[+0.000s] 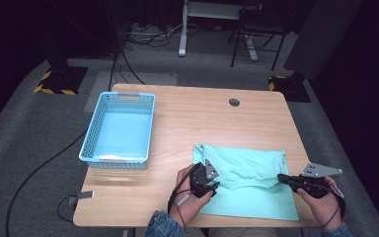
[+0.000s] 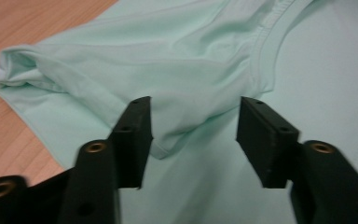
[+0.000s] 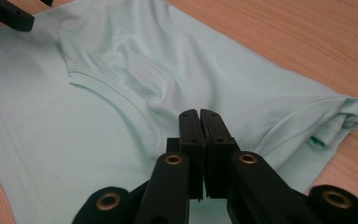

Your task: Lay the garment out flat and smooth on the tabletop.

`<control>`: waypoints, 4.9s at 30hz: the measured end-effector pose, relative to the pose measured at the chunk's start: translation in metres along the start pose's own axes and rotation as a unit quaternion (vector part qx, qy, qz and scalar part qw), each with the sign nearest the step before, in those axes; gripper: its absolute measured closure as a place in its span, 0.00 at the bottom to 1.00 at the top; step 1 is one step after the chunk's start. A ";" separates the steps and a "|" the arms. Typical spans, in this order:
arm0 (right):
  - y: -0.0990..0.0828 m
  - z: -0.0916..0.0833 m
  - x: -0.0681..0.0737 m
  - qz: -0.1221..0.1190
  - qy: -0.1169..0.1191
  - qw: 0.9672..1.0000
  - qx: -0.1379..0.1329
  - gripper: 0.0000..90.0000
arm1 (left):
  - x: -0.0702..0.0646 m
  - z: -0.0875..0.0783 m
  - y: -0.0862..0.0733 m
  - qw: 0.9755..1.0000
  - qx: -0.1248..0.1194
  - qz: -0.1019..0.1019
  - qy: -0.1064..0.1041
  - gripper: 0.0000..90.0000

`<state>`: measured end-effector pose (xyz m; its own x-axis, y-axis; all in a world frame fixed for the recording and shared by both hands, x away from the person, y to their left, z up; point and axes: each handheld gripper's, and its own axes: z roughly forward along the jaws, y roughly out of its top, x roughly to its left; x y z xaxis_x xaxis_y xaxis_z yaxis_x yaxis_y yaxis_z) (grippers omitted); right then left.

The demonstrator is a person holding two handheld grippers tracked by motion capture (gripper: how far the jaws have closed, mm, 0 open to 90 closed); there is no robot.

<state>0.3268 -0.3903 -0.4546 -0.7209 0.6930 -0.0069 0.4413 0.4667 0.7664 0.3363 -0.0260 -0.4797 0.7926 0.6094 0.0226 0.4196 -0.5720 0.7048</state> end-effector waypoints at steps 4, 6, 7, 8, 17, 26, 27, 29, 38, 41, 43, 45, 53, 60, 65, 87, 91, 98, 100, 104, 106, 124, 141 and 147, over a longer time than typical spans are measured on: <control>-0.001 0.003 -0.003 0.008 0.002 1.000 0.000 0.98 | 0.006 0.017 0.000 1.000 0.017 0.002 0.000 0.43; -0.001 0.004 -0.004 0.009 0.003 1.000 -0.001 0.98 | 0.008 0.022 0.000 1.000 0.021 0.006 0.003 0.52; -0.001 0.005 -0.005 0.010 0.004 1.000 -0.001 0.98 | 0.008 0.023 0.002 1.000 0.020 0.010 0.010 0.58; -0.002 0.005 -0.005 0.011 0.005 1.000 -0.001 0.98 | 0.009 0.022 0.003 1.000 0.022 0.013 0.009 0.68; -0.003 0.006 -0.006 0.014 0.006 1.000 -0.001 0.98 | 0.008 -0.003 0.014 1.000 -0.024 0.008 0.008 0.99; -0.002 -0.006 0.009 -0.009 0.022 1.000 0.011 0.98 | -0.016 -0.029 0.008 0.999 -0.017 0.039 -0.006 0.99; -0.002 -0.007 0.010 -0.011 0.026 0.999 0.015 0.98 | -0.018 -0.031 0.006 0.999 -0.015 0.041 -0.007 0.99; -0.004 -0.009 0.013 -0.014 0.033 0.999 0.021 0.98 | -0.019 -0.034 0.003 0.999 -0.015 0.040 -0.012 0.99; 0.009 -0.003 0.008 -0.021 0.055 0.998 0.038 0.98 | 0.002 -0.025 0.016 0.999 -0.010 0.032 -0.029 0.99; 0.051 0.014 -0.024 -0.028 0.032 0.999 0.032 0.99 | 0.057 -0.005 0.066 0.999 -0.023 0.031 0.021 0.99; 0.097 0.035 -0.068 -0.011 -0.025 1.000 -0.006 0.91 | 0.112 0.006 0.107 0.995 -0.058 -0.006 0.081 0.91; 0.126 0.052 -0.109 0.047 -0.098 0.991 -0.073 0.45 | 0.144 0.006 0.124 0.988 -0.070 -0.096 0.098 0.52; 0.099 0.051 -0.091 0.017 -0.077 0.995 -0.057 0.28 | 0.114 0.005 0.080 0.992 -0.040 -0.068 0.104 0.34; 0.053 0.083 -0.071 0.020 -0.028 0.999 0.015 0.28 | 0.085 0.029 0.041 0.996 0.005 -0.059 0.059 0.34; 0.039 0.097 -0.066 0.009 -0.005 0.999 0.045 0.27 | 0.077 0.044 0.026 0.997 0.032 -0.057 0.045 0.33; -0.007 0.069 -0.031 0.002 -0.005 1.000 0.029 0.23 | 0.021 0.019 -0.007 0.999 0.028 -0.038 0.022 0.36; -0.012 0.063 -0.023 0.004 -0.006 1.000 0.029 0.23 | 0.014 0.015 -0.011 0.999 0.027 -0.035 0.019 0.36; -0.022 0.055 -0.014 0.005 -0.008 1.000 0.019 0.23 | 0.000 0.010 -0.017 0.999 0.025 -0.033 0.014 0.37; -0.024 0.053 -0.012 0.006 -0.008 1.000 0.019 0.23 | -0.003 0.008 -0.019 0.999 0.024 -0.030 0.012 0.37; -0.027 0.048 -0.008 0.007 -0.010 1.000 0.018 0.23 | -0.006 0.007 -0.021 0.999 0.020 -0.031 0.011 0.36; -0.029 0.047 -0.006 0.008 -0.012 1.000 0.019 0.23 | -0.008 0.006 -0.022 0.999 0.021 -0.030 0.010 0.35; -0.030 0.046 -0.005 0.010 -0.011 1.000 0.018 0.23 | -0.001 -0.004 -0.003 0.999 0.002 -0.027 0.019 0.34; -0.030 0.046 -0.005 0.011 -0.012 1.000 0.019 0.23 | 0.015 -0.001 0.017 0.999 -0.009 -0.027 0.035 0.34; -0.030 0.046 -0.005 0.011 -0.012 1.000 0.018 0.23 | 0.019 0.006 0.025 0.999 -0.008 -0.026 0.034 0.36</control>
<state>0.3417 -0.3822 -0.5067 -0.6987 0.7153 -0.0063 0.4758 0.4713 0.7426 0.3648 -0.0317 -0.4662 0.7376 0.6744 0.0343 0.4517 -0.5304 0.7174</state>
